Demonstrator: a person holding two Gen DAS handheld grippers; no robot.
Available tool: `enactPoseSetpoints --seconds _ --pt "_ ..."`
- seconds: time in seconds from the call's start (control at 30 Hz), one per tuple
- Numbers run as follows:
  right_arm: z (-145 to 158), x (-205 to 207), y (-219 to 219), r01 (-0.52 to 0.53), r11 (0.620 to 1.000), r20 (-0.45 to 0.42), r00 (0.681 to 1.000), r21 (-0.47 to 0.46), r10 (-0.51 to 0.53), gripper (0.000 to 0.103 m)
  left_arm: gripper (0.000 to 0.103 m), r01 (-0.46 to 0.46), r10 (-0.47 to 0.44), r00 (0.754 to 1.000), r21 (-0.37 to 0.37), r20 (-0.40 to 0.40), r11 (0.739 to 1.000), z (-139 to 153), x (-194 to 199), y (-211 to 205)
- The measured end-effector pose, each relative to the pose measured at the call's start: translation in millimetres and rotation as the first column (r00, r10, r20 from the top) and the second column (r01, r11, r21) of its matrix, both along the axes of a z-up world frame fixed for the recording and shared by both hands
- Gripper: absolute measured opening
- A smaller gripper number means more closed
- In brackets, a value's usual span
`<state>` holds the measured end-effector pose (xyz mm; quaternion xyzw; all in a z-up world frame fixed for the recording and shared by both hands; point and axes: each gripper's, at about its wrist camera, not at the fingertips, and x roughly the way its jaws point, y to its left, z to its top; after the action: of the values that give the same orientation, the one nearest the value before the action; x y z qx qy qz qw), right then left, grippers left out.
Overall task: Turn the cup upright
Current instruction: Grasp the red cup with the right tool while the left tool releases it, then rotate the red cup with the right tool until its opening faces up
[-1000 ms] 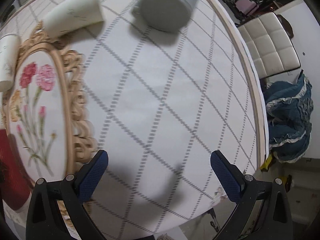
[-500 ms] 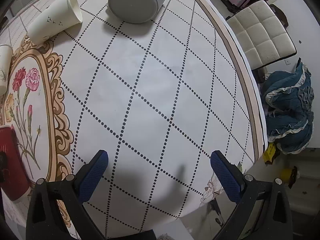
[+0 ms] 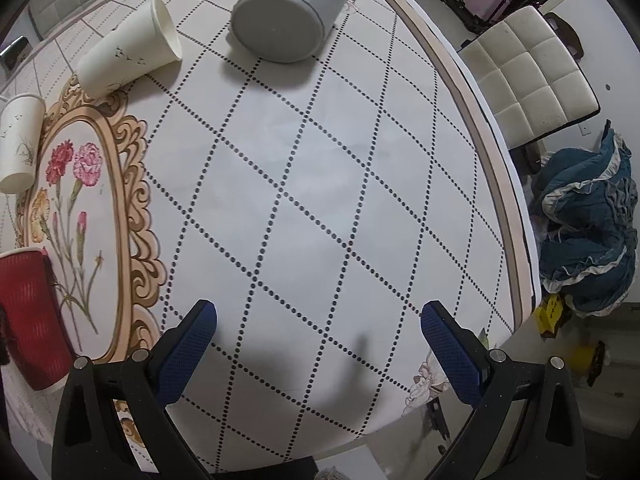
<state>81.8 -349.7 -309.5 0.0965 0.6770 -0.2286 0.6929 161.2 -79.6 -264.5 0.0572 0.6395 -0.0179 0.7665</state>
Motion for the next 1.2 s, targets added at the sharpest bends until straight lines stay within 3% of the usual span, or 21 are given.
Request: enactPoseSetpoints --seconds 0.2,0.4,0.57,0.83,1.13,1.2 --pt "18.4 12.3 31.9 -0.066 0.996 0.032 0.997 0.053 0.064 0.103 0.102 -0.091 0.089 0.995 0.076 0.034 0.993 8.8 -13.4 53.9" --pt "46.3 33.3 98.1 -0.186 0.976 0.078 0.981 0.112 0.178 0.103 0.102 -0.157 0.159 0.987 0.098 -0.015 0.983 -14.6 -19.9 102.0" --pt "55.6 54.4 150.2 -0.249 0.958 0.097 0.967 0.140 0.237 0.103 0.102 -0.163 0.167 0.985 0.100 -0.033 0.982 -29.8 -19.8 123.6" --pt "33.0 82.6 204.5 -0.298 0.938 0.045 0.955 0.176 0.295 0.099 0.102 -0.186 0.190 0.981 0.079 -0.044 0.979 -43.8 -15.1 149.7" --pt "-2.6 87.5 216.4 -0.237 0.939 -0.060 0.964 0.250 0.259 0.077 0.103 -0.161 0.163 0.986 0.047 -0.039 0.986 -52.9 -1.4 155.5" --pt "-2.4 86.0 218.2 -0.233 0.941 -0.058 0.966 0.244 0.254 0.078 0.103 -0.157 0.158 0.986 0.033 -0.043 0.987 -54.2 0.8 154.9"
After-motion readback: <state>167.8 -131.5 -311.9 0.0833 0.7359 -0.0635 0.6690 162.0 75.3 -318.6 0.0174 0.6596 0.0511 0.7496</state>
